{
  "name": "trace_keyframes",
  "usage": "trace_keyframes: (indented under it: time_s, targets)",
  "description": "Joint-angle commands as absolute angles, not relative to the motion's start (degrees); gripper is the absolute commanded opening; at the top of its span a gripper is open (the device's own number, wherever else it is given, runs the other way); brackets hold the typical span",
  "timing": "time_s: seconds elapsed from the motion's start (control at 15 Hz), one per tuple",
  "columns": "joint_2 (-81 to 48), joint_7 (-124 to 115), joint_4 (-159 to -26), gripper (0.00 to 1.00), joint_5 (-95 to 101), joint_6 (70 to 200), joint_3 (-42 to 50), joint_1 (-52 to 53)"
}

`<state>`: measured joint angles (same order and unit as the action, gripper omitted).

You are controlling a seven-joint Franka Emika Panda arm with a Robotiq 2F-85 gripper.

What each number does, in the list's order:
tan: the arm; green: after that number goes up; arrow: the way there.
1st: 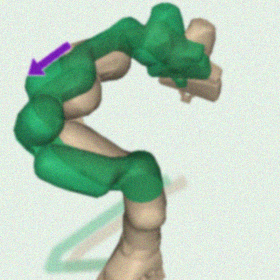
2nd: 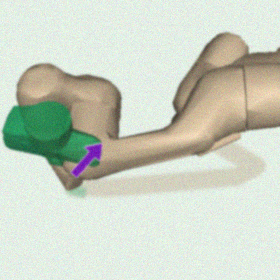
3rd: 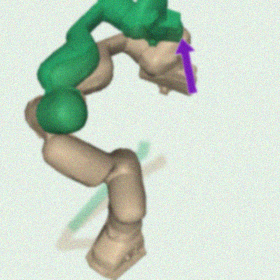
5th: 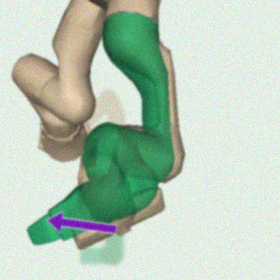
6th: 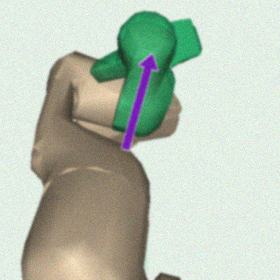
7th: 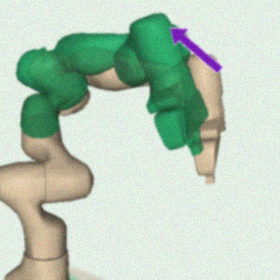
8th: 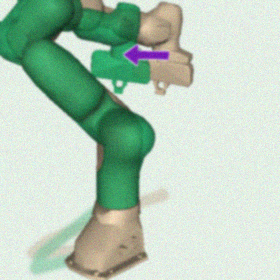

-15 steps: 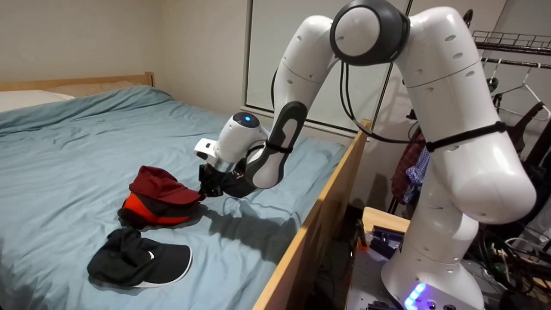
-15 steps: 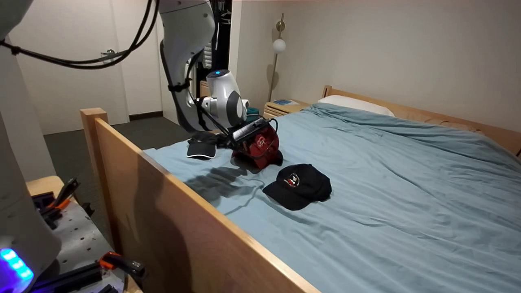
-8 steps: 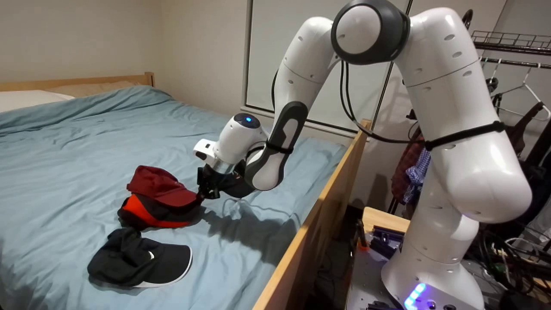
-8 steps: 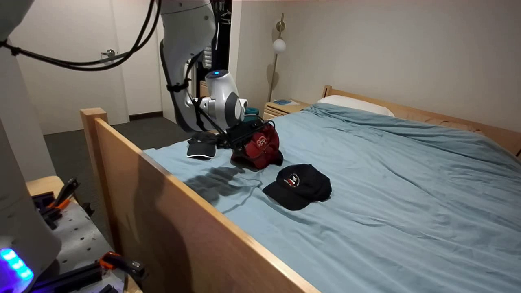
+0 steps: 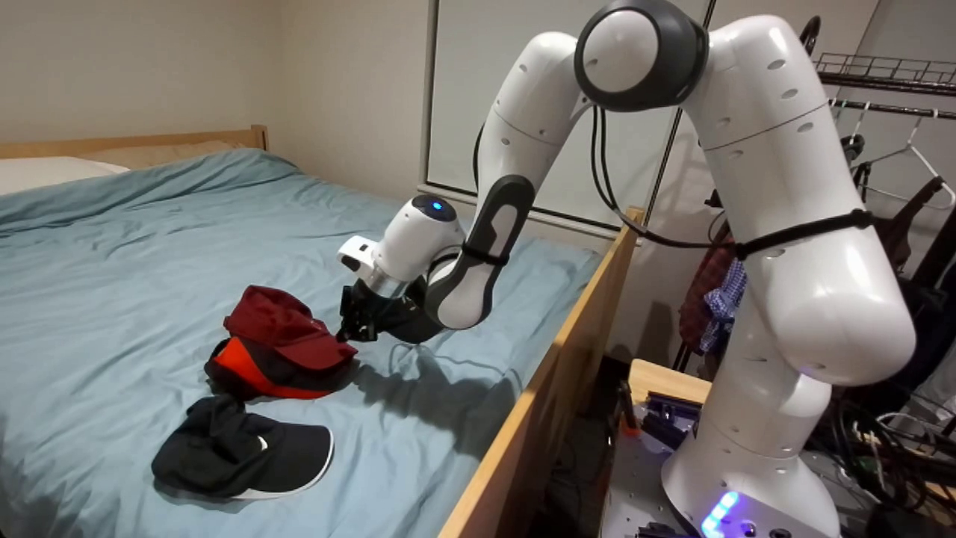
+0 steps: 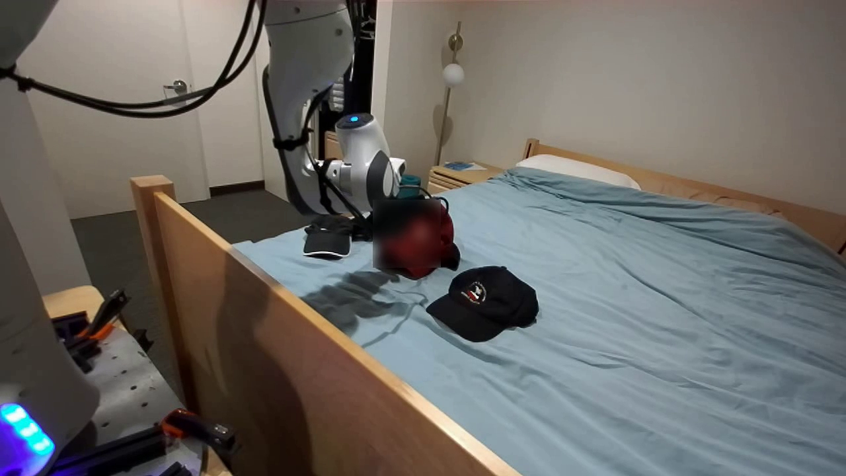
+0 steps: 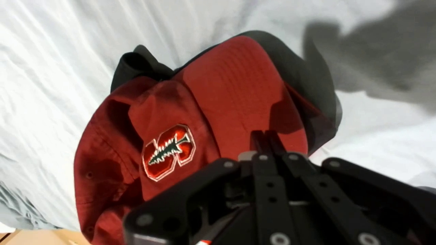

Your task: Move the caps to the right

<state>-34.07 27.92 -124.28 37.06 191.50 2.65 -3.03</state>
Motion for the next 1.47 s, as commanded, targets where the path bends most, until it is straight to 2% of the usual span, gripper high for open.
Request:
trace_keyframes:
  time_s: [0.0, 0.2, 0.6, 0.73, 0.87, 0.93, 1.4]
  targets:
    - [-34.65, 27.12, -125.22, 0.31, 37.58, 191.88, -1.99, -7.10]
    - [-35.80, 27.43, -125.01, 0.49, 37.28, 192.41, -2.16, -5.90]
    - [-38.75, 27.33, -121.67, 0.88, 35.19, 195.33, 3.92, 1.08]
    - [-40.27, 27.30, -120.40, 0.98, 33.26, 198.15, 7.16, 4.30]
    - [-42.10, 27.24, -119.28, 1.00, 30.72, 201.08, 9.21, 6.40]
    - [-42.04, 27.29, -116.38, 1.00, 30.80, 197.86, 5.99, 3.79]
    - [-44.87, 26.49, -114.22, 1.00, 26.28, 197.84, 7.52, 5.69]
